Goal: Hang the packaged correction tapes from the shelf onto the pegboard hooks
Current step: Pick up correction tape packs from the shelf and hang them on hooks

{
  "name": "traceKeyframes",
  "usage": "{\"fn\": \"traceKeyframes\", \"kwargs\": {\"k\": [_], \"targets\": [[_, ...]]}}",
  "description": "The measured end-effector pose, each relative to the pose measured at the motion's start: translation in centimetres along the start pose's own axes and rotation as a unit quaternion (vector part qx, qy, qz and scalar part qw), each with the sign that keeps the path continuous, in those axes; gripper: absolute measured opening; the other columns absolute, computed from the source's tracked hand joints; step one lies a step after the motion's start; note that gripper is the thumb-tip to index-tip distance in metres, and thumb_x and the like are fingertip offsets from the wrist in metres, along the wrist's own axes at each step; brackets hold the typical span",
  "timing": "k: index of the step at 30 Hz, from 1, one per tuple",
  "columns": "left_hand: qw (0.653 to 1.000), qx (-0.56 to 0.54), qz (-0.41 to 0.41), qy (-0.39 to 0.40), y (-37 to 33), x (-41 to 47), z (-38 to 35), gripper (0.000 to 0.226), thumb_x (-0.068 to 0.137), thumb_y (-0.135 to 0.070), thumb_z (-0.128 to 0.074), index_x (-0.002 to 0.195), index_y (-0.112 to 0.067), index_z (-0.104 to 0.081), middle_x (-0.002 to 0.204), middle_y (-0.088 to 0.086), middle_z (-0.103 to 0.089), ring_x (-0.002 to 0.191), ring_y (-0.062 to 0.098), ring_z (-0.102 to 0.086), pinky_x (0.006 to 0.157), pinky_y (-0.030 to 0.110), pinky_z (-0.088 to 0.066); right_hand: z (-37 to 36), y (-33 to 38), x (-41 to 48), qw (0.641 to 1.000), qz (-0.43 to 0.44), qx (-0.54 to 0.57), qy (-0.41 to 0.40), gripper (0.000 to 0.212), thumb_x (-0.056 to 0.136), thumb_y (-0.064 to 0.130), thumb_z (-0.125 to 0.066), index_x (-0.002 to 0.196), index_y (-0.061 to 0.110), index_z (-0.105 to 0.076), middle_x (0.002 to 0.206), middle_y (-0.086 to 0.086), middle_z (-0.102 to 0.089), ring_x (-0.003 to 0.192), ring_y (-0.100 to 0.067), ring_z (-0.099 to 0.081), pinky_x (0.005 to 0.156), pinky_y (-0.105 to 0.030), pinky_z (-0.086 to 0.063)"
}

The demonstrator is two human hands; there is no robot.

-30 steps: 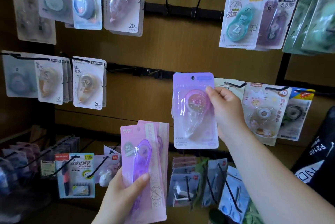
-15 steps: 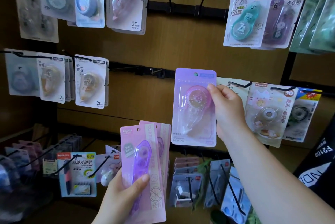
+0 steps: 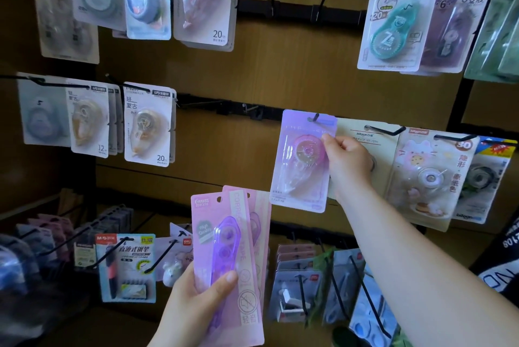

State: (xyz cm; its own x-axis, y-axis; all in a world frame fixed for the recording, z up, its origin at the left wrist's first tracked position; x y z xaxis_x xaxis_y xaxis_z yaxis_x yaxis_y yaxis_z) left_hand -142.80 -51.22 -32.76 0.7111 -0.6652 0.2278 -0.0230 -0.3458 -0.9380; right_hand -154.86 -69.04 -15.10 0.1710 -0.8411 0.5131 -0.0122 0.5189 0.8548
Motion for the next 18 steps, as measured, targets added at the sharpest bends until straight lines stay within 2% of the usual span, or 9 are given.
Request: {"fn": "traceKeyframes", "kwargs": {"k": [1, 4, 6, 8, 10, 12, 13, 15, 18], "targets": [[1.000, -0.003, -0.002, 0.005, 0.1, 0.1, 0.0, 0.033, 0.058, -0.022, -0.071, 0.087, -0.009, -0.063, 0.056, -0.005, -0.072, 0.059, 0.014, -0.068, 0.045, 0.013, -0.049, -0.2, 0.0, 0.5, 1.000, 0.003, -0.019, -0.006, 0.019, 0.091, 0.024, -0.051, 0.075, 0.013, -0.052, 0.058, 0.006, -0.041, 0.053, -0.006, -0.034, 0.051, -0.018, -0.028], [1.000, -0.017, -0.008, 0.016, 0.1, 0.3, 0.1, 0.052, 0.035, -0.029, -0.074, 0.083, -0.012, -0.063, 0.061, -0.004, -0.074, 0.059, 0.006, -0.070, 0.046, 0.012, -0.049, -0.6, 0.0, 1.8, 0.999, 0.013, -0.046, -0.016, 0.037, 0.090, 0.021, -0.050, 0.055, 0.017, -0.038, 0.054, 0.003, -0.035, 0.050, -0.011, -0.029, 0.048, -0.023, -0.022], [0.999, -0.021, -0.004, 0.025, 0.2, 0.4, 0.3, 0.050, 0.040, -0.023, -0.075, 0.088, -0.011, -0.064, 0.066, 0.000, -0.075, 0.063, 0.010, -0.071, 0.048, 0.014, -0.050, -0.9, -0.1, 2.3, 0.998, 0.016, -0.056, -0.017, 0.041, 0.090, 0.019, -0.050, 0.052, 0.018, -0.033, 0.053, 0.002, -0.032, 0.049, -0.013, -0.026, 0.047, -0.025, -0.020], [1.000, -0.018, -0.010, 0.022, 0.2, 0.4, 0.7, 0.056, 0.036, -0.028, -0.076, 0.088, -0.011, -0.065, 0.067, 0.001, -0.075, 0.064, 0.012, -0.071, 0.050, 0.016, -0.051, -1.0, -0.4, 2.8, 0.998, 0.018, -0.056, -0.019, 0.040, 0.090, 0.019, -0.050, 0.053, 0.017, -0.035, 0.053, 0.002, -0.034, 0.051, -0.015, -0.028, 0.048, -0.025, -0.021], [1.000, -0.001, -0.015, 0.021, 0.3, 0.6, 1.2, 0.070, 0.025, -0.038, -0.077, 0.089, -0.012, -0.066, 0.068, 0.000, -0.076, 0.064, 0.013, -0.071, 0.052, 0.018, -0.052, -1.2, -0.6, 2.7, 0.999, 0.021, -0.047, -0.017, 0.028, 0.090, 0.018, -0.050, 0.063, 0.012, -0.045, 0.057, 0.003, -0.039, 0.060, -0.018, -0.036, 0.055, -0.027, -0.028], [1.000, 0.001, -0.012, 0.026, 0.2, 0.6, 1.3, 0.083, 0.015, -0.044, -0.084, 0.089, -0.012, -0.066, 0.071, 0.003, -0.076, 0.065, 0.016, -0.072, 0.051, 0.020, -0.053, -1.3, -1.2, 2.2, 0.999, 0.013, -0.018, -0.031, 0.012, 0.090, 0.015, -0.049, 0.092, 0.007, -0.058, 0.070, 0.002, -0.048, 0.078, -0.019, -0.044, 0.070, -0.024, -0.033], [1.000, 0.001, -0.009, 0.027, 0.3, 0.6, 1.4, 0.084, 0.016, -0.044, -0.084, 0.091, -0.011, -0.066, 0.073, 0.005, -0.076, 0.067, 0.017, -0.072, 0.052, 0.021, -0.054, -1.3, -1.6, 1.8, 0.999, 0.006, -0.001, -0.041, 0.020, 0.089, 0.014, -0.049, 0.107, 0.005, -0.056, 0.080, 0.001, -0.052, 0.084, -0.018, -0.046, 0.074, -0.025, -0.034], [1.000, 0.007, -0.005, 0.029, 0.2, 0.6, 1.3, 0.078, 0.025, -0.042, -0.079, 0.095, -0.011, -0.065, 0.079, 0.006, -0.076, 0.074, 0.021, -0.073, 0.060, 0.029, -0.056, -1.1, -2.7, 0.6, 0.998, -0.004, 0.027, -0.050, 0.034, 0.088, 0.012, -0.050, 0.121, 0.006, -0.047, 0.099, 0.000, -0.050, 0.090, -0.016, -0.047, 0.074, -0.024, -0.037], [1.000, 0.003, -0.005, 0.016, 0.3, 0.7, 1.4, 0.069, 0.028, -0.044, -0.078, 0.091, -0.017, -0.066, 0.083, 0.006, -0.076, 0.080, 0.025, -0.072, 0.072, 0.039, -0.055, -0.4, -3.5, -2.6, 0.996, 0.042, 0.022, -0.079, 0.034, 0.087, 0.007, -0.052, 0.120, 0.009, -0.046, 0.107, -0.001, -0.047, 0.094, -0.015, -0.045, 0.075, -0.019, -0.036]]}}
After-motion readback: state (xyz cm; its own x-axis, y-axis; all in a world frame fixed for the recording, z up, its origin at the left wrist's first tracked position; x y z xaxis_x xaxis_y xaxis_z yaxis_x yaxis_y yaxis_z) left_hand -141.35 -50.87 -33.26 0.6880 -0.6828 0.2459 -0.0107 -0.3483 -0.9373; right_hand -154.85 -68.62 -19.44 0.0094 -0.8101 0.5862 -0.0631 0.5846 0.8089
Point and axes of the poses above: each hand's wrist, its own x-axis towards the middle knuckle, its own z-axis out of the back of the hand, y = z × x, the point moved 6 cm from there along x, towards the middle knuckle
